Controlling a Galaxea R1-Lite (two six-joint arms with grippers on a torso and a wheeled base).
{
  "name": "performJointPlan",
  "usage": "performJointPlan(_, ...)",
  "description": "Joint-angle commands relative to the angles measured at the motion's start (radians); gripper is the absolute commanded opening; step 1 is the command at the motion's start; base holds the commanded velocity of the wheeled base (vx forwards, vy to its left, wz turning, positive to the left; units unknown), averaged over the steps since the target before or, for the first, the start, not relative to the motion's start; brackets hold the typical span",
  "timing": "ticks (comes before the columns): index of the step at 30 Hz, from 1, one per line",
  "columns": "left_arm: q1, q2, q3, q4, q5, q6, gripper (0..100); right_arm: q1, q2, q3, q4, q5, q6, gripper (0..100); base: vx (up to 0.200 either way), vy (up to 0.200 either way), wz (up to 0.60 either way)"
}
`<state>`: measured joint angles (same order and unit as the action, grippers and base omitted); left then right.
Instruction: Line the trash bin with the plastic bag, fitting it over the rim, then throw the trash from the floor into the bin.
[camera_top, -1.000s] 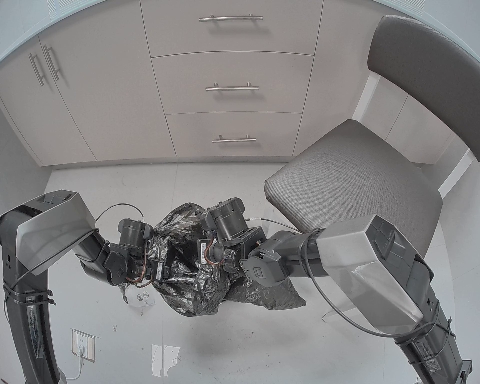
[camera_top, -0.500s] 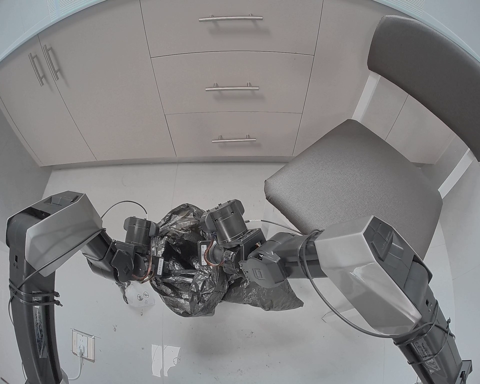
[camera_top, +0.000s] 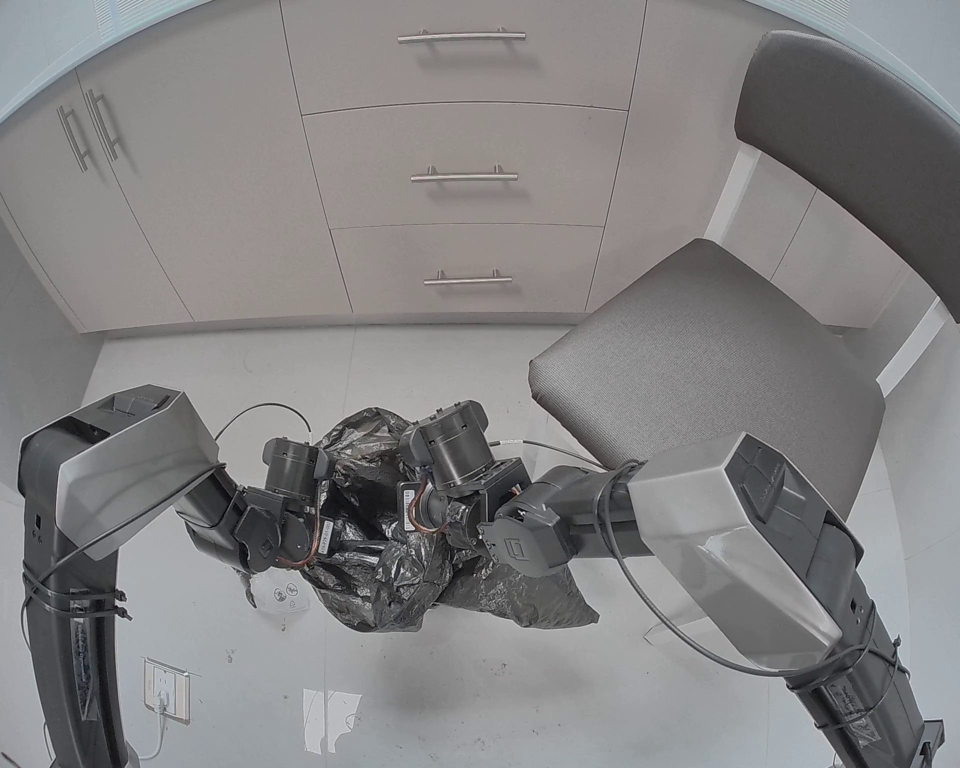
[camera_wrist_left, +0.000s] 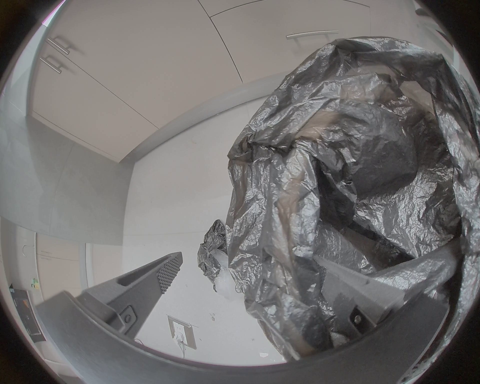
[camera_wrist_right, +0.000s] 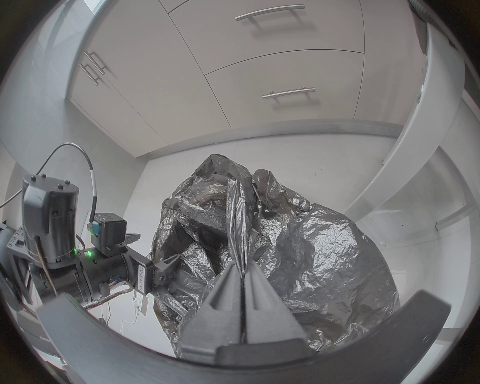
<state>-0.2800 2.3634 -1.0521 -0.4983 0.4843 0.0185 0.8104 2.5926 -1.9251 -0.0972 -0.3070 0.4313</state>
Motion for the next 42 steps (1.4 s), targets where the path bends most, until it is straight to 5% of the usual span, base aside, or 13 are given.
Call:
performJointPlan(1, -0.008, -0.023, 0.024, 0.003, 0.039, 0.008, 100, 0.0, 0.001, 0.0, -0.001, -0.001, 0.0, 0, 0.0, 0.0, 0.0)
performJointPlan(9, -0.001, -0.042, 0.058, 0.004, 0.111, 0.054, 100, 0.001, 0.001, 0.0, -0.001, -0.003, -0.002, 0, 0.0, 0.0, 0.0)
performJointPlan(31, 0.053, -0.073, 0.115, -0.013, 0.111, 0.07, 100, 0.023, -0.014, 0.0, 0.001, -0.026, -0.003, 0, 0.0, 0.0, 0.0)
performJointPlan(42, -0.004, -0.138, 0.178, -0.085, 0.085, 0.023, 100, 0.032, -0.022, 0.014, -0.001, -0.026, -0.003, 0, 0.0, 0.0, 0.0)
